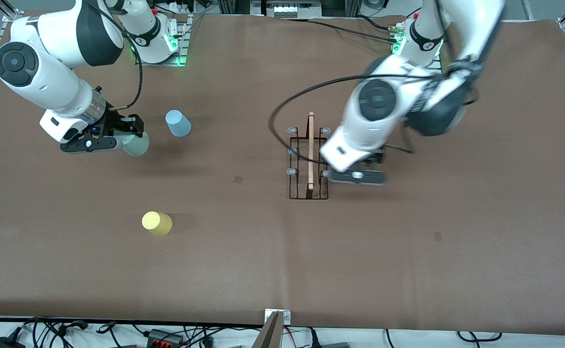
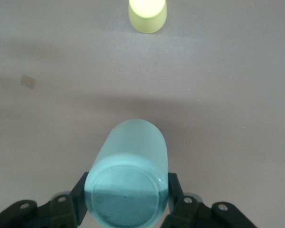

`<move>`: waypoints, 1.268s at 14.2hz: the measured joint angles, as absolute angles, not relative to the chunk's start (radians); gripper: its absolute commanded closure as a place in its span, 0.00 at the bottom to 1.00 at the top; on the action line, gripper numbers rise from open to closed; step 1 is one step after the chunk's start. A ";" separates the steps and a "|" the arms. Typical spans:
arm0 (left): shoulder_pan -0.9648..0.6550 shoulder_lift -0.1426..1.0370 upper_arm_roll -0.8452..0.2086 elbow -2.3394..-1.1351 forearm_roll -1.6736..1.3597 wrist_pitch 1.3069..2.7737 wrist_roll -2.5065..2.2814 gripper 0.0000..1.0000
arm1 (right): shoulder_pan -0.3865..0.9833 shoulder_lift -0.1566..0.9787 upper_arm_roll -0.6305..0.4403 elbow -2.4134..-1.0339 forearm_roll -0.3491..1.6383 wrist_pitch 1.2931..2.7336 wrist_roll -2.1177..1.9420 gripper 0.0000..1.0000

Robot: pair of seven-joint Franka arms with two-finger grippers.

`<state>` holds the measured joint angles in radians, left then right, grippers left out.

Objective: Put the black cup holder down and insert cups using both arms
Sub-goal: 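Carry the teal cup over the rack while the left gripper withdraws, then lower the teal cup onto a rack peg and open the right gripper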

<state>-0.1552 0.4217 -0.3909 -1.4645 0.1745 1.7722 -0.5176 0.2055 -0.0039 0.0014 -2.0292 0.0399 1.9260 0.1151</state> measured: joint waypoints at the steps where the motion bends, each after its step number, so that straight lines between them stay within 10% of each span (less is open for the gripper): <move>1: -0.117 0.396 -0.390 -1.463 0.175 1.735 -0.480 0.00 | 0.220 -0.004 0.002 -2.025 0.066 1.926 0.154 0.90; 9: 0.090 0.262 -0.222 -1.431 0.087 1.630 0.019 0.00 | 0.453 0.022 0.214 -1.970 0.101 2.055 0.901 0.90; 18: 0.066 -0.066 -0.056 -1.707 0.023 1.693 0.093 0.00 | 0.637 0.243 0.261 -1.854 -0.034 2.243 1.391 0.90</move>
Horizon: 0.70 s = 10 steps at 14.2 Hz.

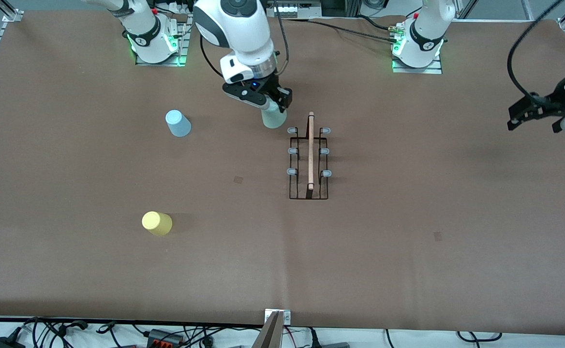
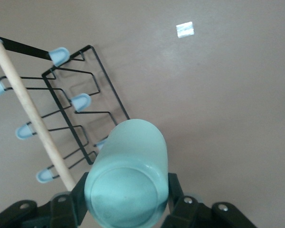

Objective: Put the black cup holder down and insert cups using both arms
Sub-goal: 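Lower the teal cup onto a rack peg and open the right gripper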

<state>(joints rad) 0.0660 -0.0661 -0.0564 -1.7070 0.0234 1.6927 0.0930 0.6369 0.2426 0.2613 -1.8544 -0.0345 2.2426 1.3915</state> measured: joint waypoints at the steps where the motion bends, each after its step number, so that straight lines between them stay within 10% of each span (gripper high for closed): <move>1: 0.060 -0.066 -0.063 -1.707 0.023 1.693 0.096 0.00 | 0.640 0.263 0.261 -1.830 -0.042 2.243 1.397 0.90; 10: 0.062 -0.055 -0.066 -1.703 0.023 1.693 0.262 0.00 | 0.678 0.362 0.261 -1.788 -0.064 2.300 1.409 0.81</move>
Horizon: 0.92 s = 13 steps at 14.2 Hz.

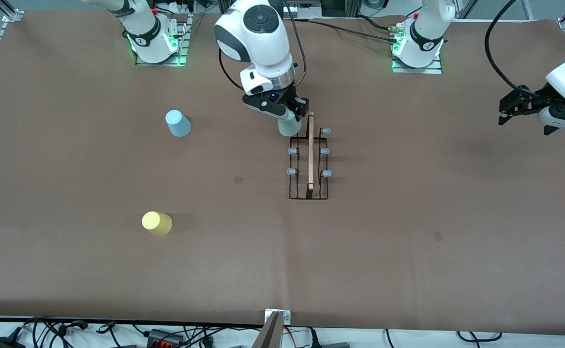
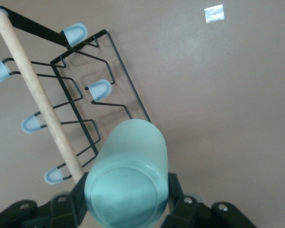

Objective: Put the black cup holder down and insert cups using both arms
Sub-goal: 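Lower the teal cup onto a rack peg and open the right gripper, then move the right gripper to the yellow cup and grasp it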

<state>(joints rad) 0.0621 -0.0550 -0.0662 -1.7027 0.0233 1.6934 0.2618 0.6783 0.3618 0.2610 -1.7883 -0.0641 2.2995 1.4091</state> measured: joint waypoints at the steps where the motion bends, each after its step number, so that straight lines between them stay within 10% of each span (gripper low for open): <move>1: 0.062 -0.055 -0.066 -1.703 0.023 1.693 0.262 0.00 | 0.680 0.367 0.261 -1.788 -0.064 2.305 1.409 0.52; 3: 0.062 -0.055 -0.066 -1.702 0.023 1.694 0.263 0.00 | 0.682 0.378 0.261 -1.787 -0.064 2.316 1.409 0.02; 13: 0.062 -0.054 -0.067 -1.702 0.023 1.694 0.263 0.00 | 0.544 0.336 0.230 -1.749 -0.084 2.219 1.167 0.00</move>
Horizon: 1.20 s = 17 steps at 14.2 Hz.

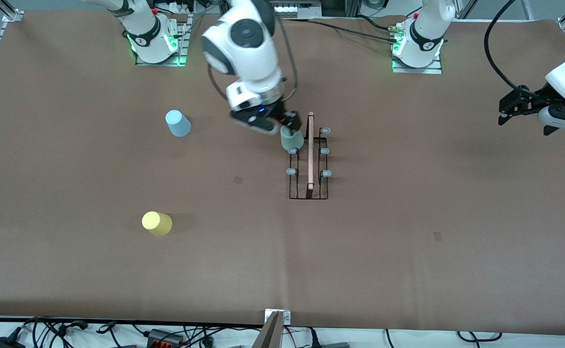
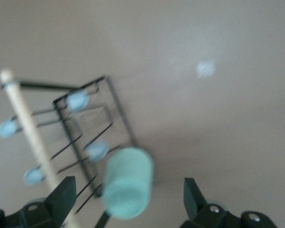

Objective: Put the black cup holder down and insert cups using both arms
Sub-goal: 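Move the right gripper to the yellow cup and grasp it, then carry the yellow cup with the right gripper over the rack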

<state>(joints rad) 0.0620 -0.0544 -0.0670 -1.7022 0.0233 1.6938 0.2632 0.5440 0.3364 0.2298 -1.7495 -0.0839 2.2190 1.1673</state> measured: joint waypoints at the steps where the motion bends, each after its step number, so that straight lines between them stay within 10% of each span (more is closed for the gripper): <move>1: 0.062 -0.054 -0.067 -1.702 0.023 1.694 0.263 0.00 | 0.487 0.320 0.222 -1.750 -0.084 2.179 1.040 0.00; 7: 0.062 -0.054 -0.068 -1.702 0.023 1.694 0.263 0.00 | 0.201 0.349 0.103 -1.769 -0.085 2.164 0.343 0.00; 17: 0.062 -0.054 -0.068 -1.701 0.023 1.694 0.265 0.00 | 0.182 0.574 0.011 -1.776 -0.131 2.553 0.175 0.00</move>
<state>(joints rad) 0.0619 -0.0539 -0.0682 -1.7008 0.0233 1.6939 0.2648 0.1823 0.5740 0.0113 -1.7757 -0.1310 2.5529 0.1751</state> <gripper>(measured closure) 0.000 0.000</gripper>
